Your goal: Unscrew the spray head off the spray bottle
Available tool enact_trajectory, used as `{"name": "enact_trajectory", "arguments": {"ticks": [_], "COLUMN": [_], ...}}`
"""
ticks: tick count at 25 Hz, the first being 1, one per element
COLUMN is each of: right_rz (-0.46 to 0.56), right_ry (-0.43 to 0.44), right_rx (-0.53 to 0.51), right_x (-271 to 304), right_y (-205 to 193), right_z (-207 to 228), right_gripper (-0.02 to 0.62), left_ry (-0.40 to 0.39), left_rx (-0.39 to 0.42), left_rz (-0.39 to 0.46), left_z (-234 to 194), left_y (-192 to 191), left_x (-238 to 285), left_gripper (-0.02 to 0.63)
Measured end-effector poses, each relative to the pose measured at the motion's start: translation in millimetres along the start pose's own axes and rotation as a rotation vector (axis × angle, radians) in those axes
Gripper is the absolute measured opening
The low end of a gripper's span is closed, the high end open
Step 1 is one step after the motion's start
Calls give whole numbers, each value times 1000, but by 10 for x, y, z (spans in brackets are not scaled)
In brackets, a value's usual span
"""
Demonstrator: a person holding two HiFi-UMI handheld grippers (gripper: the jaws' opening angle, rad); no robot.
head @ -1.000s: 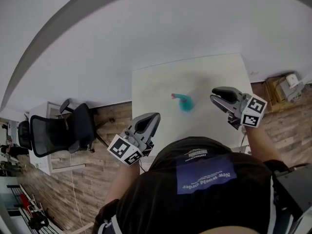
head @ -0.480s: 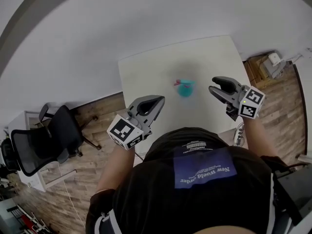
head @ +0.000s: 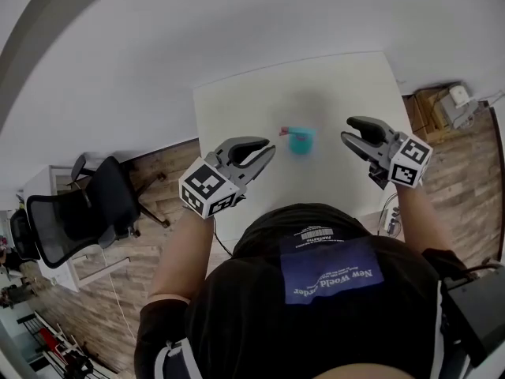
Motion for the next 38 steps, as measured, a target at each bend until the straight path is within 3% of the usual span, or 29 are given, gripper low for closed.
{"name": "enact_trajectory", "arguments": {"ticks": [1, 3, 10, 12, 16, 20, 26, 36, 38], "right_rz": [5, 14, 26, 28, 51, 61, 77, 85, 85], "right_ry": [8, 21, 53, 52, 38, 28, 13, 11, 10], "right_rx": [5, 18, 40, 42, 58, 78, 92, 104, 105], "right_x": [-13, -47, -81, -98, -198, -360, -378, -389, -388], "right_y": [-1, 3, -101, -115, -133, -110, -142, -177, -179], "right_z": [39, 155, 264, 292, 379, 599, 649, 674, 677], "right_gripper": [140, 140, 140, 140, 140, 140, 140, 140, 140], "left_ry": [-23, -59, -136, -176, -257, -308, -397, -454, -461], "left_rx": [8, 49, 267, 300, 381, 468, 551, 567, 564], "left_rz": [-33, -109, -336, -387, -492, -604, -734, -808, -805], "left_z": [-10, -44, -105, -117, -110, -163, -140, -128, -130], "left_y": [20, 68, 11, -25, -133, -199, -441, -626, -631], "left_x": [70, 253, 683, 787, 1068, 1493, 1652, 1782, 1790], "left_gripper": [93, 132, 137, 190, 212, 212, 212, 207, 158]}}
Point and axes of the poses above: the fingertips, and each gripper's own axes: x forward along the fingers, z to its right, y out of its top, the point moved 8 cm from there along -x, backward along the fingers, and after that the axes turned 12 degrees about x, right-handed, at the moved point
